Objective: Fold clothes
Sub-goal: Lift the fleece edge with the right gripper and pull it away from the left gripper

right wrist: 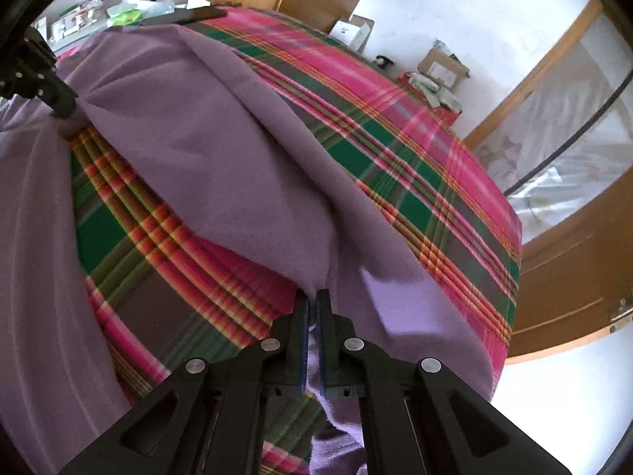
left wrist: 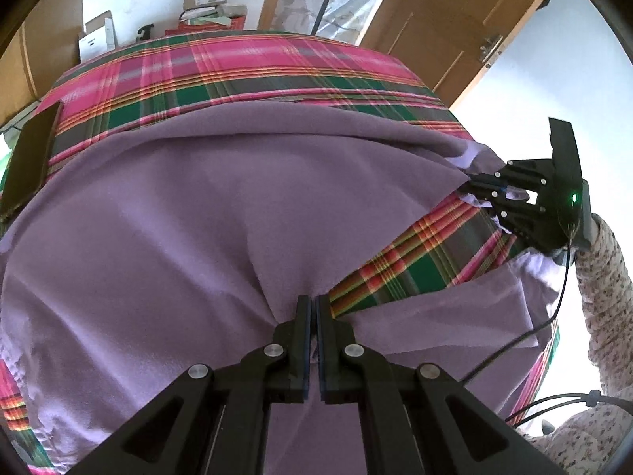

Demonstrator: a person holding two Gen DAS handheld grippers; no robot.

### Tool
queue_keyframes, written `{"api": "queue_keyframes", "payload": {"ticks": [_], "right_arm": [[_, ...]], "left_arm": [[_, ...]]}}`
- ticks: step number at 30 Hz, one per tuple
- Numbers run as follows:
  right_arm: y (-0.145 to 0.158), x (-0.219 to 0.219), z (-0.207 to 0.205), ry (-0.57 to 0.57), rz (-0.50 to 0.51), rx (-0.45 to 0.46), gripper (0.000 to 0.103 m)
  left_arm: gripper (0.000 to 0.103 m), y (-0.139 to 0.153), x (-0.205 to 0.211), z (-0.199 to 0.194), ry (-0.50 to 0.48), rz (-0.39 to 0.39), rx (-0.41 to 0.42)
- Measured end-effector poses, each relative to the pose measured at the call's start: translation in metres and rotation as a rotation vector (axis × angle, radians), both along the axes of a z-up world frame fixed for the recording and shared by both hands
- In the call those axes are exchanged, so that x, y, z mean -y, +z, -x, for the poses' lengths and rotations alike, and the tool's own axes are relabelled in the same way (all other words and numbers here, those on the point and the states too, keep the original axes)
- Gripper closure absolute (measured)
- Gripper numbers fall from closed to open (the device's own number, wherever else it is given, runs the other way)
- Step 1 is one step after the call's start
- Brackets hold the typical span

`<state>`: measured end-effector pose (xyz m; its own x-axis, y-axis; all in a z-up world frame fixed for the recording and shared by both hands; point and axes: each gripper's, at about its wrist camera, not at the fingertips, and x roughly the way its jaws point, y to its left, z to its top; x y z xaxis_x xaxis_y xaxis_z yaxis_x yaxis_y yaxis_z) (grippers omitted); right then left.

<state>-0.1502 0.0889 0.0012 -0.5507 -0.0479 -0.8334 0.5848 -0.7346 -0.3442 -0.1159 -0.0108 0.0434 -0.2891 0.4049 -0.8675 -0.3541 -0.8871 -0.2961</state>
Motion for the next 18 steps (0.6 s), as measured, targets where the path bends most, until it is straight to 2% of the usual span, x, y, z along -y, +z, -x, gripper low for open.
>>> {"api": "queue_keyframes", "payload": {"ticks": [3, 4, 5, 10, 12, 14, 18], "right_arm": [[0.013, -0.017, 0.003, -0.032, 0.102, 0.036, 0.098], [0.018, -0.022, 0.003, -0.043, 0.138, 0.044, 0.094], [0.023, -0.028, 0.001, -0.060, 0.174, 0.045, 0.091], [0.045, -0.057, -0.003, -0.133, 0.322, 0.036, 0.088], [0.049, -0.065, -0.005, -0.171, 0.332, 0.015, 0.083], [0.050, -0.076, -0.007, -0.228, 0.323, -0.010, 0.082], [0.050, -0.111, -0.015, -0.361, 0.377, -0.053, 0.078]], "left_arm": [[0.100, 0.000, -0.001, -0.003, -0.014, 0.016, 0.005], [0.100, 0.000, -0.002, -0.003, -0.019, 0.020, 0.007], [0.100, 0.001, -0.002, -0.004, -0.021, 0.022, 0.006], [0.100, 0.009, -0.003, -0.005, -0.014, 0.004, -0.017], [0.100, 0.016, -0.003, -0.007, -0.016, -0.014, -0.024], [0.100, 0.021, -0.003, -0.010, -0.023, -0.030, -0.024], [0.100, 0.028, -0.005, -0.016, -0.034, -0.013, -0.043]]}}
